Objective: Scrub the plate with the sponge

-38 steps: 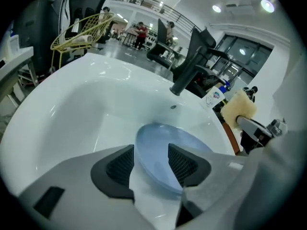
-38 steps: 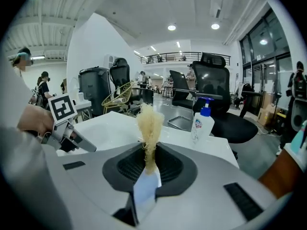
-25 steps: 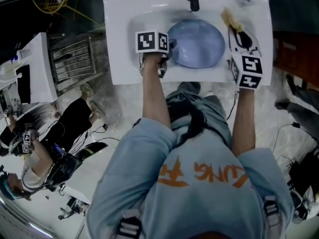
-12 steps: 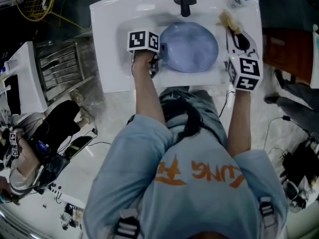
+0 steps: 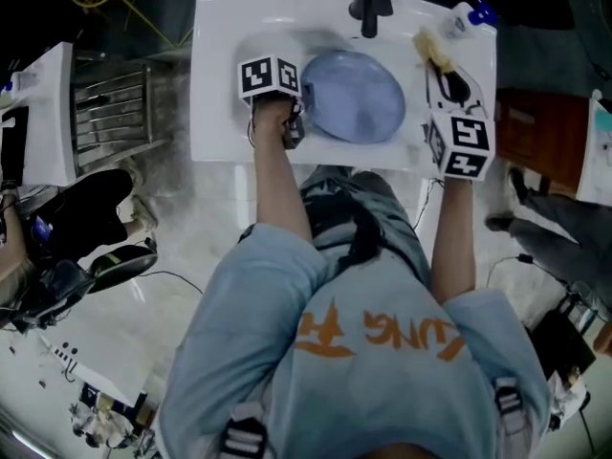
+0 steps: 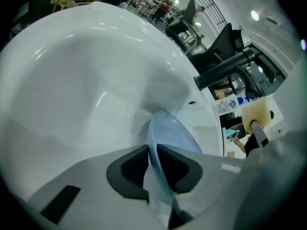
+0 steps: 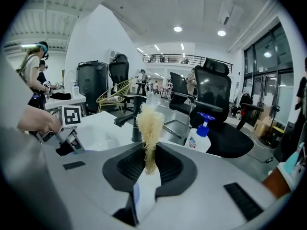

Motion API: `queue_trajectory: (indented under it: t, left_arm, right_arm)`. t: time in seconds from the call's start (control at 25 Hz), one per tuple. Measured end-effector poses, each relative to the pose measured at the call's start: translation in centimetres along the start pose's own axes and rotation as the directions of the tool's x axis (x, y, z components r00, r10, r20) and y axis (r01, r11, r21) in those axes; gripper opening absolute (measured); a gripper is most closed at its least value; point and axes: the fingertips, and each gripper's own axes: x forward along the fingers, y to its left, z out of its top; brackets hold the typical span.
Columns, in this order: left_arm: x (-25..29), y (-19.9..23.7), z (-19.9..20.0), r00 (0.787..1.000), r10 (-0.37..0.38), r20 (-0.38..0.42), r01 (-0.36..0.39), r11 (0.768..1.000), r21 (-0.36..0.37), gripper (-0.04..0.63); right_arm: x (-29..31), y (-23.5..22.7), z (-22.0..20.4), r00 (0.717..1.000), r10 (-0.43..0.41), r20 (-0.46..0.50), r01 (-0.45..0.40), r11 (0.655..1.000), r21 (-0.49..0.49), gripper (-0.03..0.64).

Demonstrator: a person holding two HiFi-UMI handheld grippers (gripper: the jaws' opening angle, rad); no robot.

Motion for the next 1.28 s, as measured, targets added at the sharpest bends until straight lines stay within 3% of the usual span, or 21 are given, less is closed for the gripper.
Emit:
queue_trajectory:
  t: [0.2,0.52,0.68,0.88,1.08,1.16,1.28]
  left_arm:
    - [-3.2,0.3,0.2,0.984,0.02,0.177,-0.006,0.997,-0.078,0.021]
    - [-10.1,0.6,-0.6,0.909,0.079,0.409,-0.04,0.994,-0.104,0.023]
    - [-14.5,0.5,-1.4,0.847,0.097,0.523,-0.049,0.993,-0.105,0.025]
    - [-21.5,-0.7,-1.7,0.732,0.077,0.677,-0.064,0.997,-0.044,0.025]
    - [-25.3,-2.3,-3.1,0.623,0.016,0.782,-0.016,1.0,-0.008,0.025]
    - [-26.6,-2.7,-3.8,0.599,-0.012,0.801,0.011,1.0,0.007,0.025]
    - [-27.9,-3.3,-4.5,0.588,-0.042,0.808,0.015,0.999,0.041,0.025]
  right_arm:
    - [-0.8,1.0,1.4,0.996,0.061,0.066,-0.06,0.998,-0.025,0.049]
    - [-2.1,1.8,4.1,0.976,0.131,0.174,-0.132,0.991,-0.007,0.049]
    - [-3.5,2.0,5.8,0.96,0.159,0.232,-0.169,0.985,0.026,0.049]
    - [-4.1,4.3,9.3,0.919,0.235,0.318,-0.269,0.961,0.069,0.049]
    - [-5.7,8.3,11.6,0.853,0.364,0.374,-0.414,0.909,0.058,0.048]
    - [-6.4,10.3,12.4,0.831,0.413,0.373,-0.46,0.887,0.042,0.048]
    - [-6.9,13.9,13.2,0.806,0.511,0.3,-0.534,0.845,-0.003,0.049]
